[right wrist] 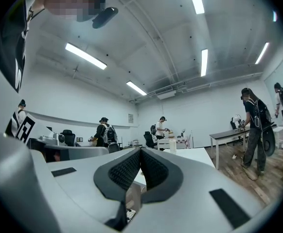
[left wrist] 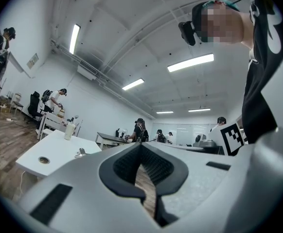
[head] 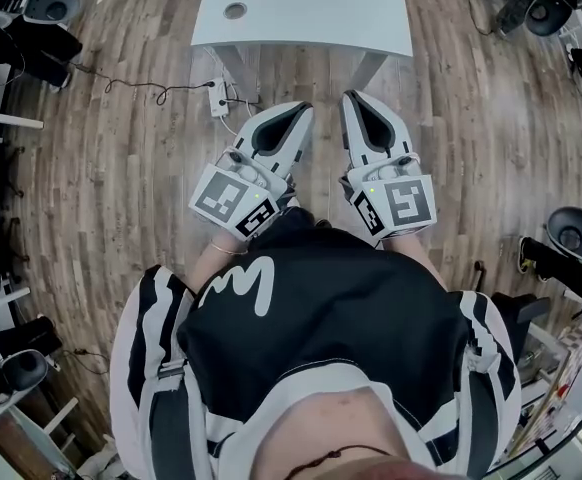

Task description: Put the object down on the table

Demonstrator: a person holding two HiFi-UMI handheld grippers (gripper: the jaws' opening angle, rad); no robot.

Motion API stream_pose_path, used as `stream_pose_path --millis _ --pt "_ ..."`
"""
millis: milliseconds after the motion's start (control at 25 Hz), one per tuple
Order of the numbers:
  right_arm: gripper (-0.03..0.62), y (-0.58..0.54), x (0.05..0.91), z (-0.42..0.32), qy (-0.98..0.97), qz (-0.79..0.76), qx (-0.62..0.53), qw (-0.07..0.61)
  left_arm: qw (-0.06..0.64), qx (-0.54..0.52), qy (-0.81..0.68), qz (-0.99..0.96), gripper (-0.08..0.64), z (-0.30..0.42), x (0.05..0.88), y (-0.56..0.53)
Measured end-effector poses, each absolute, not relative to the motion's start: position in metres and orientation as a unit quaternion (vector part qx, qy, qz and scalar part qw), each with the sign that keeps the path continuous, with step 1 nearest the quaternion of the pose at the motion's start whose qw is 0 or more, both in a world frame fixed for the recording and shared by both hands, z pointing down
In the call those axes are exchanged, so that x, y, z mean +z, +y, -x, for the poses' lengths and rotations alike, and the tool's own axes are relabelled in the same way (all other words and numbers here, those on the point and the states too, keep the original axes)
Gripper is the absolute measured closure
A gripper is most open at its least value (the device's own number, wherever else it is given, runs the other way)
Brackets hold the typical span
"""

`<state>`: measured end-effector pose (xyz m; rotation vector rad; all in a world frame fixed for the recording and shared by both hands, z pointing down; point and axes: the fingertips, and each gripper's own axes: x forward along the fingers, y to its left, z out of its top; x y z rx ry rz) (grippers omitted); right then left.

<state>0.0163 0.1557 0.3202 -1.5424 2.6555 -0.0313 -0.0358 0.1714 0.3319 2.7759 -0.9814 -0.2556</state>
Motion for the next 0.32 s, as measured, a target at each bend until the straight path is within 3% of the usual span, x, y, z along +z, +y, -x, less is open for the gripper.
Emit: stream_pose_path --millis 320 --pt "0.575 0.1529 0.3223 -0.0164 0.864 0.503 -0.008 0.028 0.099 -0.090 -0.328 -0.935 0.557 0.0353 0.3325 0.1683"
